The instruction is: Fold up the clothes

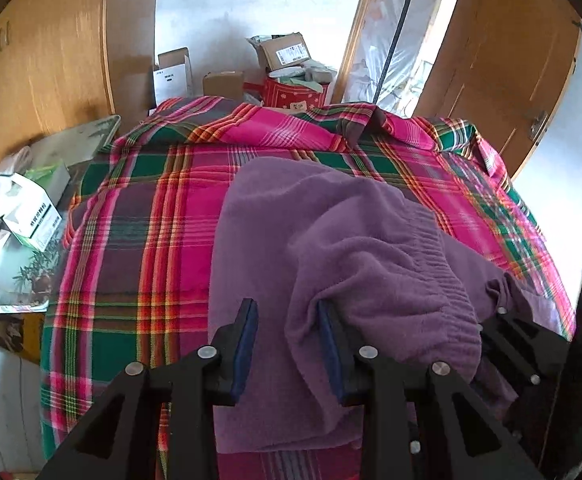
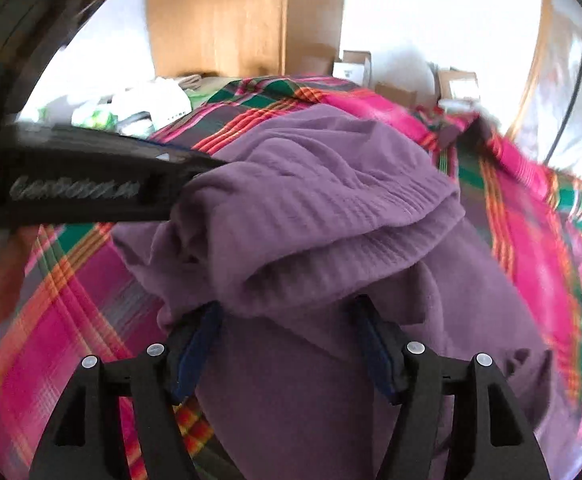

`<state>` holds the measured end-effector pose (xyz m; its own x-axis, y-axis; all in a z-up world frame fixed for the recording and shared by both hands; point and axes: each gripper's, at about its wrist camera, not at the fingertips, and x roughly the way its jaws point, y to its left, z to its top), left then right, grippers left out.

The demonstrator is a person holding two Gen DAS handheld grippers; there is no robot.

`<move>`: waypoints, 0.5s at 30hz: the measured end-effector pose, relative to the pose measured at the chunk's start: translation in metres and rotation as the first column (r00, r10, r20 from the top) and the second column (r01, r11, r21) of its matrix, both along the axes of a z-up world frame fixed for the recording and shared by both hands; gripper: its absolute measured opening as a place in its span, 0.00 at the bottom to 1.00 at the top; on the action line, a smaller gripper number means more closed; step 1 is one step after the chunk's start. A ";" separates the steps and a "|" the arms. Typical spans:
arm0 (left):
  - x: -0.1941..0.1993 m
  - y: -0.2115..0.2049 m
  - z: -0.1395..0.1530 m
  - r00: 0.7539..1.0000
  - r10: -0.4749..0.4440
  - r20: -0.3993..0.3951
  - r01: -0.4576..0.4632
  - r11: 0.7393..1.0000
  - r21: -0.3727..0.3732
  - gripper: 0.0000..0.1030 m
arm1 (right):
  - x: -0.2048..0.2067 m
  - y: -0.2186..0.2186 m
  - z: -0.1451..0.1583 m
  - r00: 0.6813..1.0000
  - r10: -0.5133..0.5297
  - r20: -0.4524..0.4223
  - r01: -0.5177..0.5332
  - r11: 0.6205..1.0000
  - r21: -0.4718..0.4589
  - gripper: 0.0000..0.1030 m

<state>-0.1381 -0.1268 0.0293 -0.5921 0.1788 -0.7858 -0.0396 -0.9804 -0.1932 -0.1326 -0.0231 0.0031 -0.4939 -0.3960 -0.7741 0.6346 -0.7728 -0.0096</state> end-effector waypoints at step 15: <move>0.014 -0.009 0.019 0.998 0.025 -0.052 -0.020 0.995 0.100 0.05 | -0.001 0.033 0.018 0.993 -0.119 0.026 0.121 0.986 -0.112 0.03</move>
